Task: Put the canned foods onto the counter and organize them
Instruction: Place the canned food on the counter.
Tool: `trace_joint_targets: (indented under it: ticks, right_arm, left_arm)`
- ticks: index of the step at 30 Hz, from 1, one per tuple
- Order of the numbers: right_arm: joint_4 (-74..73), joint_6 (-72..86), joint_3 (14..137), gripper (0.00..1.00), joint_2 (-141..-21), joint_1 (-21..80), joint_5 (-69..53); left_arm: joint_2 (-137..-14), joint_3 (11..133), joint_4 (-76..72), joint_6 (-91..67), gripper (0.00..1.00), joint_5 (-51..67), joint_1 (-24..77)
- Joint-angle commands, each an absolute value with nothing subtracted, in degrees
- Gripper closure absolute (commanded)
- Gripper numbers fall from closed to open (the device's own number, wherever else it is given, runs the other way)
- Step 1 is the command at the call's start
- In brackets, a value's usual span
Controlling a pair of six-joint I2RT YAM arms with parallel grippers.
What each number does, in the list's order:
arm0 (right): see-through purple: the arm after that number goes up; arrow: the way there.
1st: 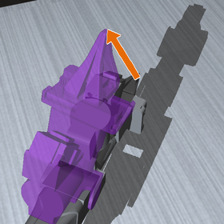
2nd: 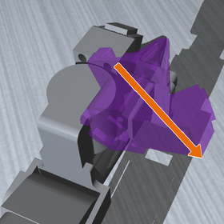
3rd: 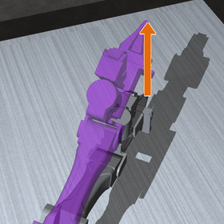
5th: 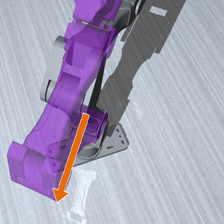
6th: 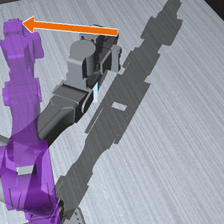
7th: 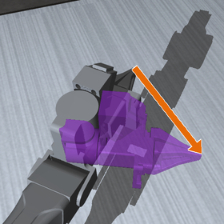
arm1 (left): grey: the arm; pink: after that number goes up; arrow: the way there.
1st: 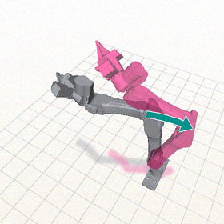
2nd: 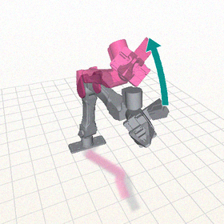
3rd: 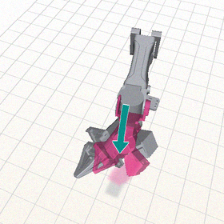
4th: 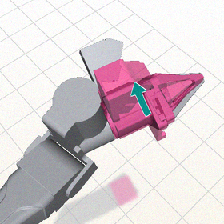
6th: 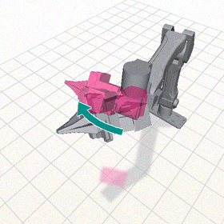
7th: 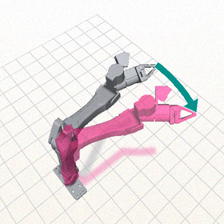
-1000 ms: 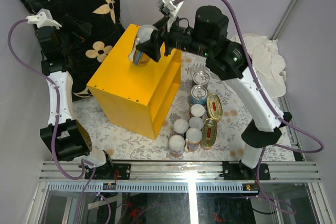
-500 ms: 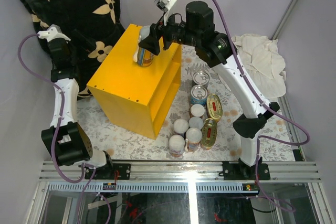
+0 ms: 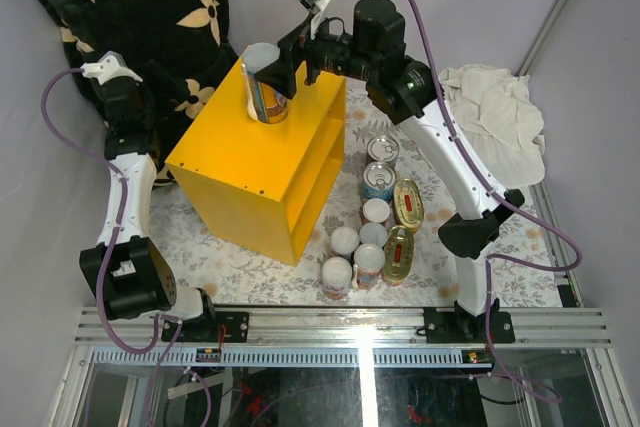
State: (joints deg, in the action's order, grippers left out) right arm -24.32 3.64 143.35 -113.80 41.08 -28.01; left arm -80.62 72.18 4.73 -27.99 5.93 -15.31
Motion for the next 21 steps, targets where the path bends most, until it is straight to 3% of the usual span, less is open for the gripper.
trace_joint_targets:
  ticks: [1, 10, 15, 21]
  right_arm:
    - [-19.61, 5.36, 147.43, 0.0, -115.18, 39.88, -30.01]
    - [-10.75, 4.92, 127.8, 0.02, -108.53, 39.02, -31.95]
    - [-10.12, 6.11, 127.59, 0.17, -110.4, 38.51, -32.87]
    - [-6.83, 8.58, 127.5, 0.25, -112.54, 37.73, -31.55]
  left_arm:
    - [-80.73, 72.08, 2.58, -26.68, 0.0, 4.22, -14.34]
    - [-76.73, 65.13, -0.2, -30.29, 0.0, -2.13, -9.17]
    - [-72.5, 58.94, -2.4, -36.16, 0.0, -2.89, -7.17]
    - [-68.68, 55.81, -2.98, -37.55, 0.01, -2.28, -3.79]
